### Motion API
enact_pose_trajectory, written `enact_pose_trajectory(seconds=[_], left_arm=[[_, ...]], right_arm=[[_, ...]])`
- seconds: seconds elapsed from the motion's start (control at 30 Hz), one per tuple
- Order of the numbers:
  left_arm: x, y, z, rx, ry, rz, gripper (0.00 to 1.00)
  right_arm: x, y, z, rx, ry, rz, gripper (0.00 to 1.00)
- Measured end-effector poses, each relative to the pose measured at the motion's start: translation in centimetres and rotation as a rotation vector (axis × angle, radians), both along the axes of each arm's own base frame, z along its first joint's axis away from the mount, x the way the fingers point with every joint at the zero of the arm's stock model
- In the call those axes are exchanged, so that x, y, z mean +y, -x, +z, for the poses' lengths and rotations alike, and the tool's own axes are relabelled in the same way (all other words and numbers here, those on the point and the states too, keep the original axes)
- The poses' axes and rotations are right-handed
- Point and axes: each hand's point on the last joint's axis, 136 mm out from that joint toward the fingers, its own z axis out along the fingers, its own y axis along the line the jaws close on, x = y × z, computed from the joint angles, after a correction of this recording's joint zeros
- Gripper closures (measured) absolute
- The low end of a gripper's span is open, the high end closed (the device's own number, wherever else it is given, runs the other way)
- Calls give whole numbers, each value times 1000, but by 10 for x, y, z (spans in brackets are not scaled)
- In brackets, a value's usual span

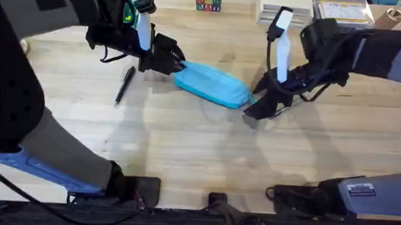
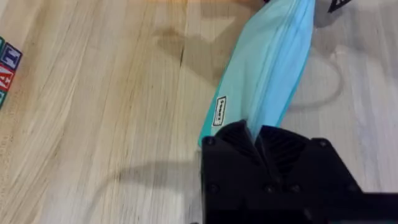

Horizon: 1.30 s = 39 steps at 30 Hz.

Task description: Unzip the bag, pick up the pens from the table one at a time and place them inside, then zip the bag closed.

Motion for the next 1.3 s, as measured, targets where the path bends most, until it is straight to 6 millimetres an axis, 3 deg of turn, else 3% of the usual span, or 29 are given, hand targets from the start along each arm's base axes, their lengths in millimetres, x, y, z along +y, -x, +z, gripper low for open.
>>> enact_pose_trajectory(seconds=[0.2, 0.3, 0.6, 0.97, 1.1, 1.3], left_arm=[[0, 0, 0, 0, 0, 0, 958], [0, 0, 0, 0, 0, 0, 958], [0, 0, 0, 0, 0, 0, 958], [0, 0, 0, 0, 0, 0, 958], [0, 0, 0, -1, 0, 0, 958], [0, 0, 0, 0, 0, 0, 958]], right_arm=[[0, 0, 0, -1, 0, 1, 222], [0, -1, 0, -5, -1, 2, 448], [0, -3, 0, -15, -2, 2, 702], [0, -3, 0, -14, -2, 3, 843], [1, -2, 1, -11, -5, 4, 959], [1, -2, 1, -11, -6, 5, 971]])
